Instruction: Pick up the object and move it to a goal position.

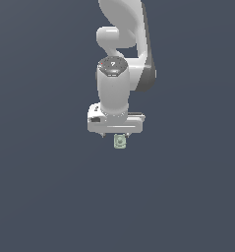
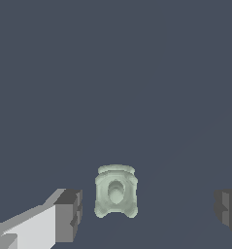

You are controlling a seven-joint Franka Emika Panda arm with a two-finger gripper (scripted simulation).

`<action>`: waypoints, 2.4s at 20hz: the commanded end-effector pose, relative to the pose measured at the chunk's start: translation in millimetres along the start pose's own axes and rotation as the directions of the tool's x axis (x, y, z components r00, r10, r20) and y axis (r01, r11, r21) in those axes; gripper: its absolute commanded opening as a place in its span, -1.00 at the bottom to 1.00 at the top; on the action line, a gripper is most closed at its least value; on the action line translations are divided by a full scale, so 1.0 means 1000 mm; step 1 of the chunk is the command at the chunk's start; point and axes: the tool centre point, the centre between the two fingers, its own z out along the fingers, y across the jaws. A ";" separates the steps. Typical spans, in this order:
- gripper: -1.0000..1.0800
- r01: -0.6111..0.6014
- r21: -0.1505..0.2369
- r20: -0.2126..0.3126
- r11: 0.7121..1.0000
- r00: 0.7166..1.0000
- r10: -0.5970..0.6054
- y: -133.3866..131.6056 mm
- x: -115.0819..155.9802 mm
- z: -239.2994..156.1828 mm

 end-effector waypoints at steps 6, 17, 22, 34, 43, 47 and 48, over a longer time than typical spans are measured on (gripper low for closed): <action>0.92 -0.004 -0.007 0.010 1.000 1.000 0.004 0.000 -0.004 0.004; 0.92 -0.007 -0.012 0.018 1.000 1.000 0.007 -0.002 -0.010 0.013; 0.92 -0.006 -0.012 0.018 1.000 1.000 0.007 -0.007 -0.020 0.032; 0.92 -0.006 -0.011 0.018 1.000 1.000 0.006 -0.019 -0.054 0.081; 0.92 -0.006 -0.011 0.019 1.000 1.000 0.006 -0.019 -0.057 0.089; 0.92 -0.006 -0.011 0.019 1.000 1.000 0.006 -0.019 -0.058 0.105; 0.92 -0.006 -0.011 0.018 1.000 1.000 0.006 -0.019 -0.058 0.111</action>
